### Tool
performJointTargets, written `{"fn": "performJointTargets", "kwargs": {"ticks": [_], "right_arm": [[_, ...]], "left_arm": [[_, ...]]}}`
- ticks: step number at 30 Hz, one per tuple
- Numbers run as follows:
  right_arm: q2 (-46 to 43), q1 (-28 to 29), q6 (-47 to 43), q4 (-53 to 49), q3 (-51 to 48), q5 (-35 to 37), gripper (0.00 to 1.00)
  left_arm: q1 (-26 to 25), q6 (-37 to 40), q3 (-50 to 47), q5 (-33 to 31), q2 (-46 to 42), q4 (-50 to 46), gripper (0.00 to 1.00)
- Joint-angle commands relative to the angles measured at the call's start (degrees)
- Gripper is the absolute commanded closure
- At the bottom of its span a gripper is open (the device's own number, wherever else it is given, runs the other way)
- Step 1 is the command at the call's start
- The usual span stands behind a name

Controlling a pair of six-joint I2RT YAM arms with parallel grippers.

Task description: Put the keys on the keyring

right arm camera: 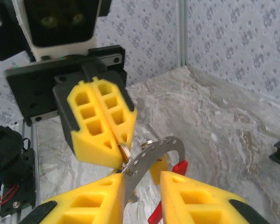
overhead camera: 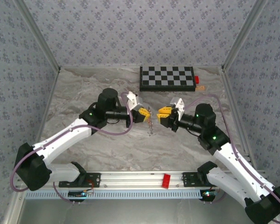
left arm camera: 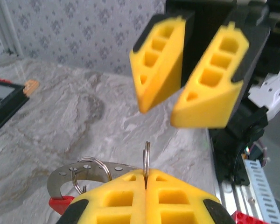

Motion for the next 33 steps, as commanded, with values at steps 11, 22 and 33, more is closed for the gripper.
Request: {"fn": "performJointTargets", "kwargs": {"ticks": [11,22,33], "right_arm": [[9.9,2.2,-9.0,-24.0,14.7,-1.3,0.68],[16.8,4.6,-12.3,-25.8,17.8,-2.3,0.68],[19.0,6.0,-13.9,-27.0,18.1,-1.7,0.7]], "left_arm": [[-1.1,12.1,3.8,-3.0,0.5,-14.9,1.0],[-1.5,12.2,3.3,-0.6,0.0,-14.6,1.0],[-1.7,12.2,3.1,0.0,-0.1,-14.5,1.0]]}}
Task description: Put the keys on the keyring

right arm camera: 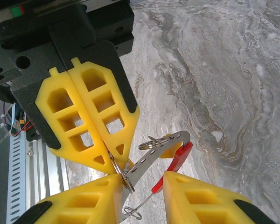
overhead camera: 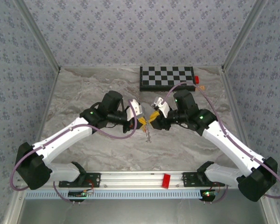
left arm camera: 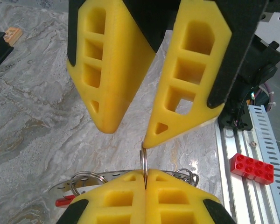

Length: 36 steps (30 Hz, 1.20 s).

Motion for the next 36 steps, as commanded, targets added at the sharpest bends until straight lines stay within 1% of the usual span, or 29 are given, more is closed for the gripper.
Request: {"fn": "performJointTargets", "kwargs": {"ticks": [1,5,8,12,14,18,19,21,26,28,29,30,33,35,36], "right_arm": [[0.4,0.7,-1.1,-1.5,1.2,-1.0,0.7],[-0.1,0.8,-1.1,-1.9,1.2,-2.2,0.68],[-0.3,0.9,-1.2,-1.9,1.0,-2.2,0.7],[0.5,1.3,-1.4,-2.0,1.2,-2.8,0.77],[0.9,1.5,-1.6,-2.0,1.2,-2.7,0.78],[1.0,2.0,-2.3,-2.1,1.1,-2.8,0.83],[0.9,2.2,-2.5,-1.9,1.0,-2.8,0.87],[0.9,2.3,-2.8,-1.9,1.0,-2.6,1.0],[-0.5,2.6,-3.6,-0.4,-0.1,-1.9,1.0],[-2.2,2.6,-3.3,2.6,-2.0,-1.5,1.0],[-2.9,2.5,-2.8,4.1,-2.9,-1.3,1.0],[-3.8,2.3,-2.2,5.8,-3.9,-1.2,1.0],[-5.8,1.4,0.1,10.6,-6.2,-1.9,1.0],[-7.3,0.7,2.1,14.2,-7.6,-2.1,1.0],[-8.1,0.3,3.1,16.9,-8.6,-2.3,1.0]], "left_arm": [[-0.5,1.1,0.8,3.1,-0.6,1.7,1.0],[-0.6,1.1,0.8,3.0,-0.3,1.8,1.0],[-0.5,1.1,0.9,3.1,-0.3,1.8,1.0],[-0.6,1.1,1.0,3.4,-0.4,1.7,1.0],[-0.7,1.1,0.8,3.6,-0.5,1.8,1.0],[-0.7,1.0,0.9,3.7,-0.1,2.1,1.0],[-0.7,1.0,1.1,3.8,0.1,2.0,1.0],[-0.8,1.0,1.2,4.0,0.2,1.8,1.0],[-0.7,0.2,0.7,4.0,-0.5,2.9,1.0],[-0.7,-0.8,0.3,3.5,-1.4,4.2,0.93],[-0.7,-1.5,0.0,3.1,-1.9,5.3,0.86],[-0.5,-2.6,-0.5,2.4,-2.6,6.6,0.81],[0.1,-5.5,-2.6,1.8,-5.2,11.2,0.8],[0.7,-8.1,-4.7,1.3,-7.3,15.6,0.77],[1.0,-9.5,-6.1,1.1,-8.5,18.1,0.74]]}}
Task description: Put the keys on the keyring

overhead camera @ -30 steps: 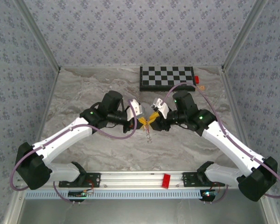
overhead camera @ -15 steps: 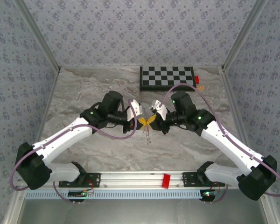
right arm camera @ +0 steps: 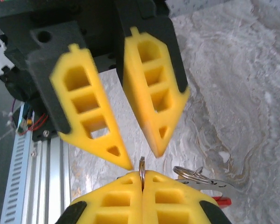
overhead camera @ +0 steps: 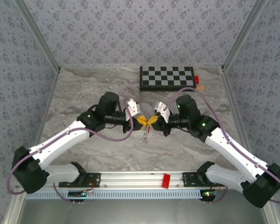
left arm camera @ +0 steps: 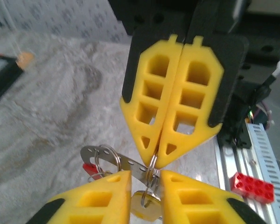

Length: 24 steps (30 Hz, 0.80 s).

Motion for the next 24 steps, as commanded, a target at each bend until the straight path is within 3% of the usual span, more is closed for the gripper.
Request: {"fn": "performJointTargets", "kwargs": {"ticks": [1,4,13,24], "right_arm": [[-2.9,-1.3,4.8,10.5,-2.8,-0.7,1.0],[-5.0,-2.6,8.8,18.1,-5.6,-1.6,1.0],[-8.7,-3.8,18.0,40.4,-13.4,-1.8,1.0],[-7.2,-2.7,19.9,42.1,-12.9,-4.2,1.0]], "left_arm": [[1.2,-5.9,-2.9,0.6,-4.8,11.3,0.71],[1.9,-8.5,-5.4,1.3,-6.6,16.0,0.66],[2.0,-12.3,-5.9,3.4,-5.1,21.2,0.66],[1.9,-14.0,-5.4,2.5,-3.5,23.4,0.65]]}}
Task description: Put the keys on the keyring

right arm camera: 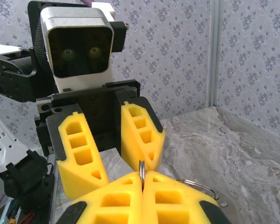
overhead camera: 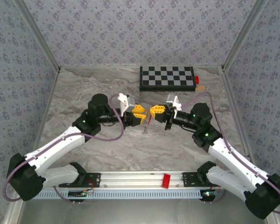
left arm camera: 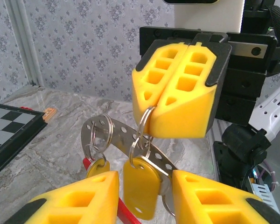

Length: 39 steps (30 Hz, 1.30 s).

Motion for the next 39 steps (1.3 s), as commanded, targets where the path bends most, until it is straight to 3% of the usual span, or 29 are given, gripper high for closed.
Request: {"fn": "performJointTargets", "kwargs": {"ticks": [1,6,10,14,22,28,34,39], "right_arm": [[0.1,0.7,1.1,2.4,0.4,-1.6,1.0],[0.3,1.2,0.5,1.7,0.6,-1.6,1.0],[0.2,1.5,0.4,1.4,0.5,-1.5,1.0],[-0.6,1.3,0.5,1.7,0.1,-0.5,1.0],[-1.0,0.4,3.0,6.2,-0.8,0.1,1.0],[-1.3,0.4,3.2,6.6,-1.2,0.3,1.0],[-2.3,-0.2,3.0,6.0,-2.2,0.8,1.0],[-2.8,-0.7,3.5,6.2,-2.8,0.8,1.0]], "left_arm": [[0.0,-1.1,0.2,0.9,0.2,3.5,0.65],[-0.4,-0.7,0.9,1.3,1.0,3.0,0.67],[-0.6,-0.3,1.3,1.9,1.3,2.4,0.84],[-0.7,0.2,1.2,2.9,1.2,1.5,0.93],[-3.2,3.8,3.2,5.0,3.6,-4.4,0.96],[-4.1,5.3,5.1,5.3,5.4,-7.6,0.96],[-4.0,5.2,4.3,3.2,3.2,-7.1,0.76],[-3.1,4.4,2.3,0.9,-0.9,-4.9,0.75]]}}
